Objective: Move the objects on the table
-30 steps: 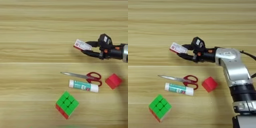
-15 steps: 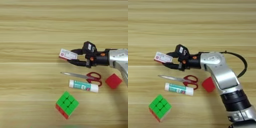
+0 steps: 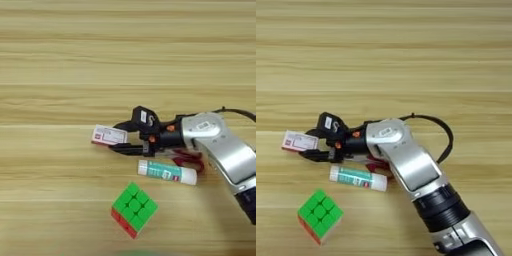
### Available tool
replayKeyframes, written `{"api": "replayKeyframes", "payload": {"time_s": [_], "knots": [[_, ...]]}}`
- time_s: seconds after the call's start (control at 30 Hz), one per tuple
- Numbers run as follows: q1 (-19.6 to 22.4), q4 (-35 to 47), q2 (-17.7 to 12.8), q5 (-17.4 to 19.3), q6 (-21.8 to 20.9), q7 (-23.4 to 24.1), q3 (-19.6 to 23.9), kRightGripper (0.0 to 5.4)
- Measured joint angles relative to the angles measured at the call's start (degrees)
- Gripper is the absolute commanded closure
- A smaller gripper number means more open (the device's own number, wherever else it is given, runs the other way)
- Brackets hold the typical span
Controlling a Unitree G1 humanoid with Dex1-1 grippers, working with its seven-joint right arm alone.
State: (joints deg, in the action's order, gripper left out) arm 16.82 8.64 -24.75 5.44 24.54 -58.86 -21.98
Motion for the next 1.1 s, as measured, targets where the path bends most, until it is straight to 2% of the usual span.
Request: {"api": "replayKeyframes", "payload": {"time_s": [0.33,0.47,0.63,0.9,0.97,1.1], "knots": [[-0.1,-4.5,2.0,-2.5,-0.2,0.8,-3.4,3.32],[0.0,-8.5,2.8,-4.0,-1.7,0.9,-4.7,3.32],[0.4,-10.3,3.2,-4.4,-4.0,0.8,-4.8,3.32],[0.8,-11.5,3.8,-4.4,-5.0,0.6,-4.8,3.32],[0.8,-11.5,3.8,-4.4,-5.1,0.6,-4.8,2.95],[0.8,-11.5,3.8,-4.5,-5.1,0.2,-4.9,2.61]]}}
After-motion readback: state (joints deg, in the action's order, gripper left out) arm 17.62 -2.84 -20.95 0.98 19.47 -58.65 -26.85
